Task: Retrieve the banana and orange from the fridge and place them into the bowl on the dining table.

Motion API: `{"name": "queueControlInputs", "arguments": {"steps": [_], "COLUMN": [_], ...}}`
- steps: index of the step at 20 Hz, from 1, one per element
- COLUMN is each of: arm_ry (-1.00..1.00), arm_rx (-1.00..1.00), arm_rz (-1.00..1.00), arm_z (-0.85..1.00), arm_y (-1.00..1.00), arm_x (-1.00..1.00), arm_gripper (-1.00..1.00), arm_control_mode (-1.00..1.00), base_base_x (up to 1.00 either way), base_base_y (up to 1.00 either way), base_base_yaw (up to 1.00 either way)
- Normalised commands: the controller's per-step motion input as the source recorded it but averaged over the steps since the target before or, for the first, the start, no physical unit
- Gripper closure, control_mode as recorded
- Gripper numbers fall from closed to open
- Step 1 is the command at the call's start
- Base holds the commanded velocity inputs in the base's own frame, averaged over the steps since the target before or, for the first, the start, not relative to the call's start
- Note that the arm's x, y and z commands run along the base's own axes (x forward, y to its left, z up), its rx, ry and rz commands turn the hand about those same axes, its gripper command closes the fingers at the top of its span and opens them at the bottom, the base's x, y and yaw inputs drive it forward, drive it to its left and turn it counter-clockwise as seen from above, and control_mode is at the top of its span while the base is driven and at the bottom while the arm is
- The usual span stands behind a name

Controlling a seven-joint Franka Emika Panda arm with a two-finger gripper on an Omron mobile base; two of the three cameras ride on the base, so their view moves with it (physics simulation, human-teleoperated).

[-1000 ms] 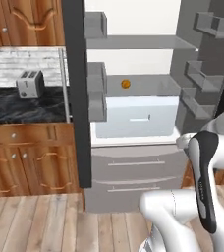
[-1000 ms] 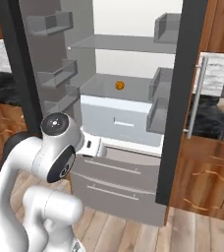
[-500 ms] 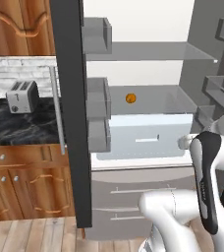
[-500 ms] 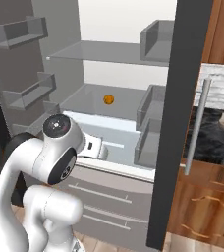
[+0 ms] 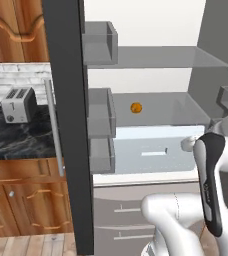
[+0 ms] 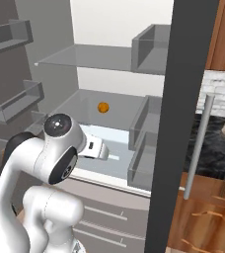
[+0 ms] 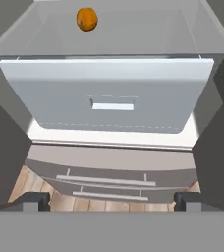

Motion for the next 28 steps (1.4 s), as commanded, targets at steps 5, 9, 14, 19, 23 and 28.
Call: {"name": "queueControlInputs", "arguments": {"steps": [5,9,14,19,23,28], "arm_ry": [0.02,0.0,0.0,0.0,0.0,0.0], "arm_rx": [0.0,0.0,0.0,0.0,0.0,0.0], "arm_rz": [0.0,0.0,0.0,0.0,0.0,0.0], "arm_z": [0.0,0.0,0.0,0.0,0.0,0.0], "arm_y": [0.12,0.2,0.17,0.19,0.14,0.11], "arm_x": [0.58,0.69,0.92,1.0,0.94,0.84], "arm_gripper": [-1.0,-1.0,-1.0,-1.0,-1.0,-1.0], "arm_control_mode": [-1.0,-1.0,-1.0,-1.0,-1.0,-1.0], "base_base_x": [0.0,0.0,0.0,0.0,0.0,0.0], "base_base_y": [0.0,0.0,0.0,0.0,0.0,0.0], "base_base_yaw": [0.0,0.0,0.0,0.0,0.0,0.0]}}
